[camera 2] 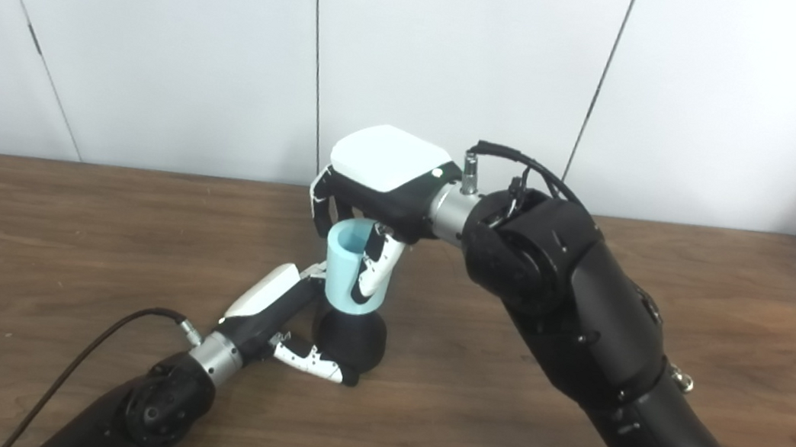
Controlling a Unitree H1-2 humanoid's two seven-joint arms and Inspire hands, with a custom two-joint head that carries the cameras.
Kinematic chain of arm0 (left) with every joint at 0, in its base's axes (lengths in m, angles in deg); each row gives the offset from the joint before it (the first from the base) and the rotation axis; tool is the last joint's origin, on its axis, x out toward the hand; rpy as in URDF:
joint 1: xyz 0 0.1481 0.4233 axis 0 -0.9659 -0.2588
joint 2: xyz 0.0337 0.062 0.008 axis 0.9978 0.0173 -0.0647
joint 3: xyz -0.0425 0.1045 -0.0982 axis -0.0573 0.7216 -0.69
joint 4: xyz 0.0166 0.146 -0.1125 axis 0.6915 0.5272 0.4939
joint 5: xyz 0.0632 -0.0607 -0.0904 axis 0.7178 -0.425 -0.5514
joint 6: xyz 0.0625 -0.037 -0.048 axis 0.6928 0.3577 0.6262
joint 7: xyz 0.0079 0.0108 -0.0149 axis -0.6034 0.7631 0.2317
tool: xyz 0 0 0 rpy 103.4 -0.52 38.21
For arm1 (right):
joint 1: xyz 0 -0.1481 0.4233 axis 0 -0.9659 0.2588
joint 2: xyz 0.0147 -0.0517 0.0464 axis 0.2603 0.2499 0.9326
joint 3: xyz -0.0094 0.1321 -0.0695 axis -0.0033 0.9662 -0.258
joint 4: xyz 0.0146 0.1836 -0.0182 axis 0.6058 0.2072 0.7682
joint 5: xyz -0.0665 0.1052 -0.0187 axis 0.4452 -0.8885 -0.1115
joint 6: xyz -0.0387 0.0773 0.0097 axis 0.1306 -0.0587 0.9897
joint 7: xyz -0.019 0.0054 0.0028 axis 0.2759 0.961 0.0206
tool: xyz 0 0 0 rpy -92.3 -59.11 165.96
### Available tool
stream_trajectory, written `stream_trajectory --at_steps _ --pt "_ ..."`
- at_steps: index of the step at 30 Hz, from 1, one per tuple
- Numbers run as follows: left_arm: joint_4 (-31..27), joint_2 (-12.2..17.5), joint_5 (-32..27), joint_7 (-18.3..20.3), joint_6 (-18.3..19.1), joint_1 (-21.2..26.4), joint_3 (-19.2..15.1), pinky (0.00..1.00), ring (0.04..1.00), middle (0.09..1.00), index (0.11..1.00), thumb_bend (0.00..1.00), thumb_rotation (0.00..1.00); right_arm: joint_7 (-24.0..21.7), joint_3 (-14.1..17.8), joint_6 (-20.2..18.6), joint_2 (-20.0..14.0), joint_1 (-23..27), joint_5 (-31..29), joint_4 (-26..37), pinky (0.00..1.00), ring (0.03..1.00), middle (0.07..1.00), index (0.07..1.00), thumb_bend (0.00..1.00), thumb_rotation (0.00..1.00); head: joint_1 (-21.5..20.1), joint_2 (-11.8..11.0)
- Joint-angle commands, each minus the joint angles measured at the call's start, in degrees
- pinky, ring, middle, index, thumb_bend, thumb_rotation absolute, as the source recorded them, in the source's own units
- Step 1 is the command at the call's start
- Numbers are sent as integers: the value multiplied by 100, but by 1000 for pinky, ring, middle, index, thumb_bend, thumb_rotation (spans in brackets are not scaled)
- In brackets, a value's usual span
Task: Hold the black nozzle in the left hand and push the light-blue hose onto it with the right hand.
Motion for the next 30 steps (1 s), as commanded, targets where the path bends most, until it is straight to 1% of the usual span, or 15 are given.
stream_trajectory --at_steps 1,4,6,7,8,9,10,11,12,14,16,18,19,25,30 --pt "367 101 579 622 529 -523 442 1000 1000 803 484 518 74 -10 -27 85 -31 49 -25 87 253 350 471 543 509 0 -7 6" --pt "385 102 577 606 516 -518 447 1000 1000 803 484 518 74 16 -40 123 -58 23 9 51 244 346 465 546 508 0 -7 6" --pt "385 105 568 608 515 -519 446 1000 1000 803 484 518 74 -5 -59 119 -69 17 68 71 266 363 482 547 510 0 -8 5" --pt "386 104 564 611 516 -520 445 1000 1000 803 484 518 74 -36 -58 90 -69 16 88 103 287 379 501 541 512 0 -8 5" --pt "387 104 560 613 516 -519 445 1000 1000 803 484 518 74 -70 -48 42 -62 16 92 139 315 419 552 517 511 0 -15 6" --pt "391 102 560 613 516 -518 445 1000 1000 803 484 518 74 -99 -31 -10 -50 11 79 167 349 478 606 572 727 42 -15 6" --pt "390 103 560 613 517 -519 446 1000 1000 803 484 518 74 -122 -15 -50 -38 7 66 190 400 551 666 625 888 112 -17 14" --pt "386 105 560 614 518 -521 446 1000 1000 803 484 518 74 -135 -1 -73 -31 -1 48 208 431 590 693 649 944 152 -17 14" --pt "383 107 559 614 517 -522 446 1000 1000 803 484 518 74 -135 13 -78 -32 -12 30 228 475 639 718 673 972 205 -17 14" --pt "375 110 555 616 514 -526 445 1000 1000 803 484 518 74 -119 28 -49 -37 -24 21 257 555 717 761 710 996 300 -17 17" --pt "377 108 553 614 511 -526 446 1000 1000 803 484 518 74 -95 30 25 -46 -14 34 263 619 768 795 736 1000 355 -15 24" --pt "377 104 555 612 512 -528 448 1000 1000 803 484 518 74 -25 47 150 -65 -9 -5 251 664 793 811 748 1000 374 -8 18" --pt "377 103 556 612 514 -527 450 1000 1000 803 484 518 74 19 60 215 -76 -12 -33 243 703 807 819 755 1000 384 -9 19" --pt "381 115 559 618 522 -519 451 1000 1000 800 484 518 74 343 188 720 -120 -64 -327 148 829 859 845 774 1000 427 -18 24" --pt "366 114 559 618 534 -529 451 1000 1000 799 484 518 74 527 239 1030 -153 -84 -450 53 870 862 848 780 1000 441 -16 29"
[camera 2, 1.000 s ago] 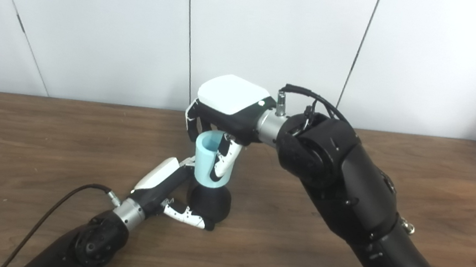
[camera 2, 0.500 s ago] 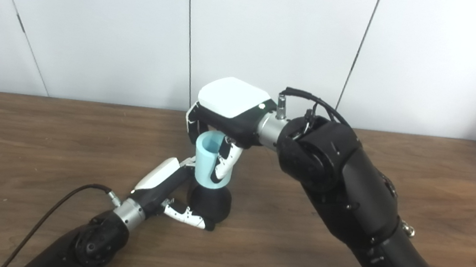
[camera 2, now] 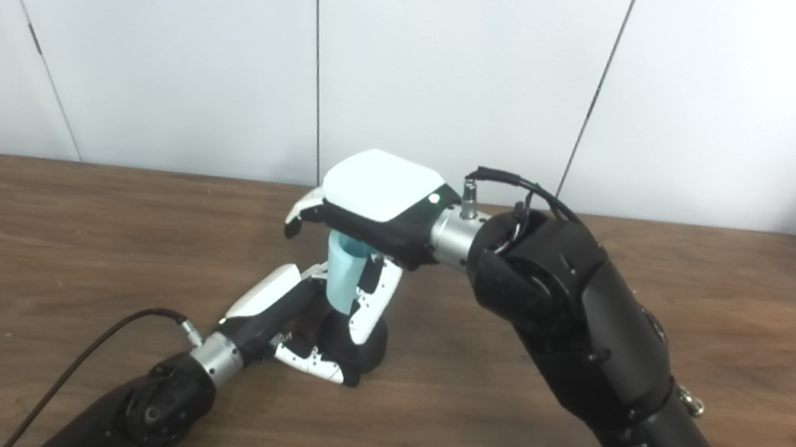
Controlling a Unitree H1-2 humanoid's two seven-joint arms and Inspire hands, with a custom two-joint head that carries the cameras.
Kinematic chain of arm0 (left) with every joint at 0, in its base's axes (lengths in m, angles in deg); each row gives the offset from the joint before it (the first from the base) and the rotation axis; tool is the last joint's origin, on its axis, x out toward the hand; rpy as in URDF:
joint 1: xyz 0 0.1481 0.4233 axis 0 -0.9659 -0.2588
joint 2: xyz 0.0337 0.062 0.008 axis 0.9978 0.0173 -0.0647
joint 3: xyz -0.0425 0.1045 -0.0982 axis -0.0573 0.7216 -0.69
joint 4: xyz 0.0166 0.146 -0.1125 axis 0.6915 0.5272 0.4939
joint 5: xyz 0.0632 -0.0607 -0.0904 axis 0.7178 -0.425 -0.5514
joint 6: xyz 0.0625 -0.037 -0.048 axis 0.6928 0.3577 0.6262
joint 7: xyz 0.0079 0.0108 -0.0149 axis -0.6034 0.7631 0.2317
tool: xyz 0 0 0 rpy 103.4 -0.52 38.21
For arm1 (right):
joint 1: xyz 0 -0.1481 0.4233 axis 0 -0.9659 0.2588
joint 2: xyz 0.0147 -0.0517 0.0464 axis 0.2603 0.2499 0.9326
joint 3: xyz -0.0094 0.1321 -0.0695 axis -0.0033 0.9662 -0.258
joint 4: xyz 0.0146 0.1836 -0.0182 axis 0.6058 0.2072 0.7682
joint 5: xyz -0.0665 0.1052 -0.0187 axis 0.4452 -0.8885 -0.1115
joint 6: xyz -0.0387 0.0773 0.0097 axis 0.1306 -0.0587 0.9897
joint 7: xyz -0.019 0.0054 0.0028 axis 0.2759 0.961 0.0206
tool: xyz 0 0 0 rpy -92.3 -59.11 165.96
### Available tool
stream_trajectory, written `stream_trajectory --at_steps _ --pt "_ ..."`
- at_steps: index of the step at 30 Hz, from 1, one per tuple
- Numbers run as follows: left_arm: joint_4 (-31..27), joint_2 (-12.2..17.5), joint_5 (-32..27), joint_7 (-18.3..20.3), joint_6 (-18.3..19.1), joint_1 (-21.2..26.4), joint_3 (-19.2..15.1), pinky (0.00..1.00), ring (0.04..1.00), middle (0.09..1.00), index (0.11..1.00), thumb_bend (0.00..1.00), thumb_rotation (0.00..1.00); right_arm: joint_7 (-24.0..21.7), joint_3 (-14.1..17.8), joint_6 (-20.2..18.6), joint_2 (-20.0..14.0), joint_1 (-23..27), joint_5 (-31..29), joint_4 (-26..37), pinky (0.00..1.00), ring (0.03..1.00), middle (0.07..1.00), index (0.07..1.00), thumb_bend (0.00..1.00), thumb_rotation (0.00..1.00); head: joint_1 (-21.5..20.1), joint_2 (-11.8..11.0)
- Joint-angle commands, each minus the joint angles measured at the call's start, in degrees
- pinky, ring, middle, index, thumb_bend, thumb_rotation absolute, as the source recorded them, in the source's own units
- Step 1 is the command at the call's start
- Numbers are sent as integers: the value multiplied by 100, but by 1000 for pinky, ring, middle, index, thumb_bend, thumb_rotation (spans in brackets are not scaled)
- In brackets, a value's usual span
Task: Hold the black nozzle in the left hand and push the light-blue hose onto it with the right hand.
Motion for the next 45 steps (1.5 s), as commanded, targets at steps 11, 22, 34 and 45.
stream_trajectory --at_steps 11,22,34,45 --pt "386 88 560 625 562 -527 438 1000 1000 799 484 518 74 758 499 568 -115 85 -479 -49 893 871 863 783 1000 455 8 5" --pt "410 71 561 612 553 -509 448 1000 1000 800 484 518 73 1980 901 2291 -232 -302 -1457 -805 939 918 942 922 888 698 17 -1" --pt "436 71 549 612 550 -507 445 1000 1000 800 484 518 73 1988 693 2649 -705 -532 -1482 -824 1000 1000 1000 1000 892 721 28 6" --pt "378 103 556 633 554 -525 451 1000 1000 800 484 518 73 2679 164 2650 -1111 -511 -982 -765 1000 1000 1000 1000 889 767 24 29"
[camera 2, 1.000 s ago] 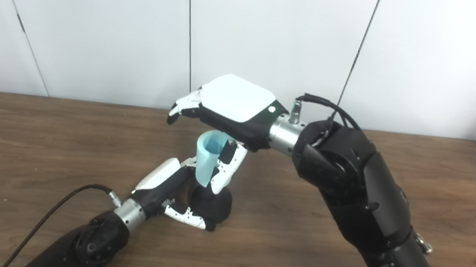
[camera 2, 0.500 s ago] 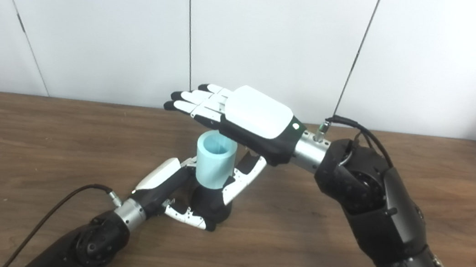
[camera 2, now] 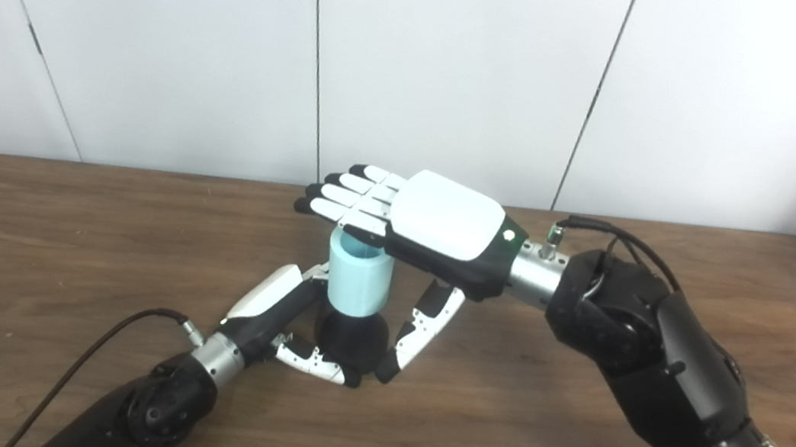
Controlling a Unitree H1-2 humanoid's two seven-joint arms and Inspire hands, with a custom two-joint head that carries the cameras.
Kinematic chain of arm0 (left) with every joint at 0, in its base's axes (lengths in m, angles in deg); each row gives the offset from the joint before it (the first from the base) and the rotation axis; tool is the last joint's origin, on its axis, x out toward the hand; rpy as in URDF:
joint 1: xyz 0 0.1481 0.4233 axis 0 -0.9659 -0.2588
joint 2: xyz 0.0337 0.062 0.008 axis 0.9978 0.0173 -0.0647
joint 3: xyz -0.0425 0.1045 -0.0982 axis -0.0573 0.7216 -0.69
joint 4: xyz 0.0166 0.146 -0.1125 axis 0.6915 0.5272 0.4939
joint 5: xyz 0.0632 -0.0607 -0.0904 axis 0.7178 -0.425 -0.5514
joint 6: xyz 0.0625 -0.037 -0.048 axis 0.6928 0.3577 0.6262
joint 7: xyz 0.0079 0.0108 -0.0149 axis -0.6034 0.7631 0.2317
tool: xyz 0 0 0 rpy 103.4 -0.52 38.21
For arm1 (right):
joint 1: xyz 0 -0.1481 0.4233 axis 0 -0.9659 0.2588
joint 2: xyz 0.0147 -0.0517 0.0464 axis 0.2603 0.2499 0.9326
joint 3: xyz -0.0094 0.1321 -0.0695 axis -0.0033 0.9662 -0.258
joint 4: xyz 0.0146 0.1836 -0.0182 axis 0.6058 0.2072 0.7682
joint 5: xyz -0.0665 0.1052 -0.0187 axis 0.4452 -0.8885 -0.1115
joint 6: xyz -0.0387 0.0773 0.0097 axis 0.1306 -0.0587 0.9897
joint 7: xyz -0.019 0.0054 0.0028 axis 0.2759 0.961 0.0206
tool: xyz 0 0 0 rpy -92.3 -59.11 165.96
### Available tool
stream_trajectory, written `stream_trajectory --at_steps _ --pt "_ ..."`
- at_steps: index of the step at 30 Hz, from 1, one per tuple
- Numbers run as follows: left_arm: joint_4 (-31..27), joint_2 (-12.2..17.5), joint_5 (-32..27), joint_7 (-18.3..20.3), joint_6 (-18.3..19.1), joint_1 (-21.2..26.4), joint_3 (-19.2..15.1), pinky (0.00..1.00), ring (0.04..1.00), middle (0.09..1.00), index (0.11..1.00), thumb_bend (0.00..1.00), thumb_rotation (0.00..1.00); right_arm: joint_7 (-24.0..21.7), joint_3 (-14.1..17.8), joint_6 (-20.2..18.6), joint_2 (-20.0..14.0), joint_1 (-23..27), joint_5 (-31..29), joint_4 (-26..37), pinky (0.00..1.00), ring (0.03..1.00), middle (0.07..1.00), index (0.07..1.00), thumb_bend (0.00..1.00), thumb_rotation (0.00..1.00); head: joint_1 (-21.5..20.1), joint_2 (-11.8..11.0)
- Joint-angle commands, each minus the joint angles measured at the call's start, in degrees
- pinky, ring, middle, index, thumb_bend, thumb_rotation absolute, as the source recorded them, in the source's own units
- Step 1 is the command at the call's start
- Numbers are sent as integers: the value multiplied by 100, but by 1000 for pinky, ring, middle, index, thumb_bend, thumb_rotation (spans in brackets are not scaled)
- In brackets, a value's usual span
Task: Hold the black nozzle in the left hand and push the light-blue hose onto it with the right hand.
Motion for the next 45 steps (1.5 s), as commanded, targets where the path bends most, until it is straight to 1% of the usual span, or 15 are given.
stream_trajectory --at_steps 1,5,19,28,39,45 --pt "384 108 554 632 527 -530 427 1000 1000 799 484 518 73 279 26 118 -193 210 53 132 1000 1000 1000 1000 889 767 0 5" --pt "393 112 548 626 509 -530 426 1000 1000 799 484 518 73 374 -34 116 -247 233 62 111 1000 1000 1000 1000 889 767 -5 5" --pt "352 140 563 664 547 -534 442 1000 1000 799 484 518 73 421 -119 115 -264 171 54 74 1000 1000 1000 1000 888 767 -11 24" --pt "301 143 560 678 609 -546 444 1000 1000 799 483 518 73 337 -47 118 -233 191 -35 103 1000 1000 1000 1000 891 769 -5 30" --pt "379 138 521 666 541 -528 442 1000 1000 794 482 518 76 438 56 119 -164 164 -150 137 1000 1000 1000 1000 888 762 -16 26" --pt "306 150 536 687 591 -542 450 1000 1000 793 482 518 76 560 -19 117 -144 129 -116 79 1000 1000 1000 1000 886 760 -5 39"
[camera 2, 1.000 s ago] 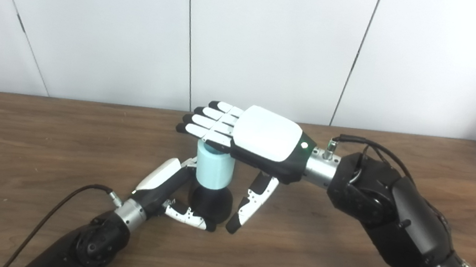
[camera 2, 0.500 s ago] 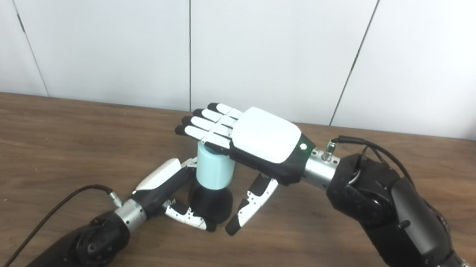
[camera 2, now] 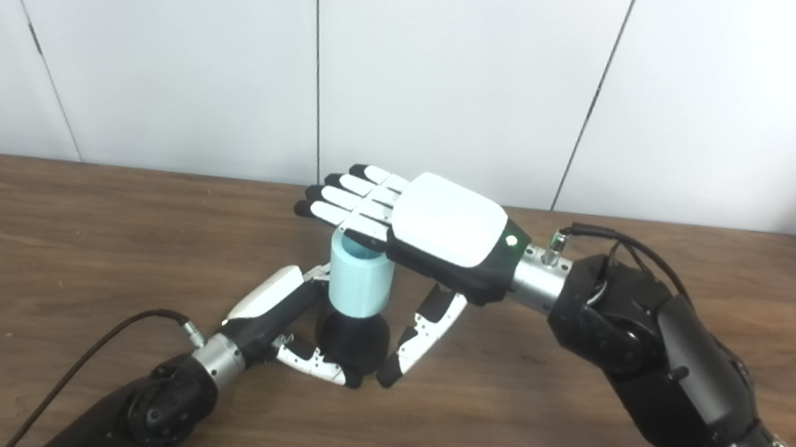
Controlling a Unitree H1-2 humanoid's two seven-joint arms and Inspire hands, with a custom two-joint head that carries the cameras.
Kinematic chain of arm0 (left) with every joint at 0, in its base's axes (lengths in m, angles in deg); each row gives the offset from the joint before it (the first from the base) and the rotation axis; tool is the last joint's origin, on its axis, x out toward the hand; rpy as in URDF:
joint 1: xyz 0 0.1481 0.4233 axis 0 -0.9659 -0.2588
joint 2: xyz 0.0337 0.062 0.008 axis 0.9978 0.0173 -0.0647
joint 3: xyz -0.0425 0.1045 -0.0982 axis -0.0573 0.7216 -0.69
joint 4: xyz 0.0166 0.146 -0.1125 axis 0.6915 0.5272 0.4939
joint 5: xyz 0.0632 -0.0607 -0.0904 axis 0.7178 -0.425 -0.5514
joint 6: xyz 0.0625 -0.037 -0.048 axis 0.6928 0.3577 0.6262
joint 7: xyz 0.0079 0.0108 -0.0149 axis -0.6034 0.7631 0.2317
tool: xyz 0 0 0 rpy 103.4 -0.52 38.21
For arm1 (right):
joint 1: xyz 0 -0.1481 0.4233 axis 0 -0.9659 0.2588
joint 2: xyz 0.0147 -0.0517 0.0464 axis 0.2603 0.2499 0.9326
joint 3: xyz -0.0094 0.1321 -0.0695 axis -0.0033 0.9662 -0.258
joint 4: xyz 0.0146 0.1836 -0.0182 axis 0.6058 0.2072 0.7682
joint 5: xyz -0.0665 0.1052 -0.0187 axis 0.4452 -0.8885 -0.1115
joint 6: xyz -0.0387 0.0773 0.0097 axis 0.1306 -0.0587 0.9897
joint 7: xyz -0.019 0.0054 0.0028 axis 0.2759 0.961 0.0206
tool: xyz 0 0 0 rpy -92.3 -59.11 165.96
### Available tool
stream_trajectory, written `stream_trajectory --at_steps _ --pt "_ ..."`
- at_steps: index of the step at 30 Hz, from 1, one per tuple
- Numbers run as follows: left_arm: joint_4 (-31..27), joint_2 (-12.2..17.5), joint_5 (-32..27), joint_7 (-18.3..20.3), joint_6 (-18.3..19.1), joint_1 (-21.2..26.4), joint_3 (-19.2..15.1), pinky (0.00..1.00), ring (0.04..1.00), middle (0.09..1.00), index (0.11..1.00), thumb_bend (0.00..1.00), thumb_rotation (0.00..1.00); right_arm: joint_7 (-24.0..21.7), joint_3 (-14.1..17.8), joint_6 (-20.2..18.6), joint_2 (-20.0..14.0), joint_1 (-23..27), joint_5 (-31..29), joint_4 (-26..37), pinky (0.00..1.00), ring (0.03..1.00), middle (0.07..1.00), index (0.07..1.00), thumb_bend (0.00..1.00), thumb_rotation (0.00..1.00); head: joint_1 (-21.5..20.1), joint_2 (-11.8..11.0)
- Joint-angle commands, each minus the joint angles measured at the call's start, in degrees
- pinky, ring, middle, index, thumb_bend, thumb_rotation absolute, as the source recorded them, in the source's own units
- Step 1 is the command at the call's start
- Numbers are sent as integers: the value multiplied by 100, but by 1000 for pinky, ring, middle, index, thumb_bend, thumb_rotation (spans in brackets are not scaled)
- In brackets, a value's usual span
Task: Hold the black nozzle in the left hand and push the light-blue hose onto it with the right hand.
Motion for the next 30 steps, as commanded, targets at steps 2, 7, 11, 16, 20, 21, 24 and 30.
stream_trajectory --at_steps 2,7,11,16,20,21,24,30 --pt "337 143 537 683 547 -536 421 1000 1000 793 482 518 76 267 12 99 -82 110 -49 55 1000 1000 1000 1000 886 759 0 7" --pt "344 148 544 683 550 -536 428 1000 1000 793 483 518 75 113 -187 99 -125 63 8 -3 1000 1000 1000 1000 895 756 -10 13" --pt "340 152 537 698 568 -531 426 1000 1000 793 483 518 76 -402 -253 72 -123 89 -179 -57 1000 1000 1000 1000 912 757 2 21" --pt "334 144 529 696 577 -540 424 1000 1000 793 483 518 76 -1106 -294 -89 -187 140 -439 -99 1000 1000 1000 1000 931 793 -8 26" --pt "353 139 525 688 560 -534 425 1000 1000 793 483 518 76 -1294 -179 -208 -154 145 -465 2 1000 1000 1000 1000 934 798 -2 26" --pt "350 140 530 686 556 -535 427 1000 1000 793 483 518 76 -1303 -147 -208 -140 139 -459 24 1000 1000 1000 1000 927 790 1 21" --pt "334 141 533 687 565 -536 429 1000 1000 793 483 519 76 -1285 -54 -177 -99 126 -426 91 1000 1000 1000 1000 921 782 -8 20" --pt "348 134 538 689 574 -521 437 1000 1000 793 483 519 77 -1004 157 72 14 121 -320 133 1000 1000 1000 1000 919 762 4 19"
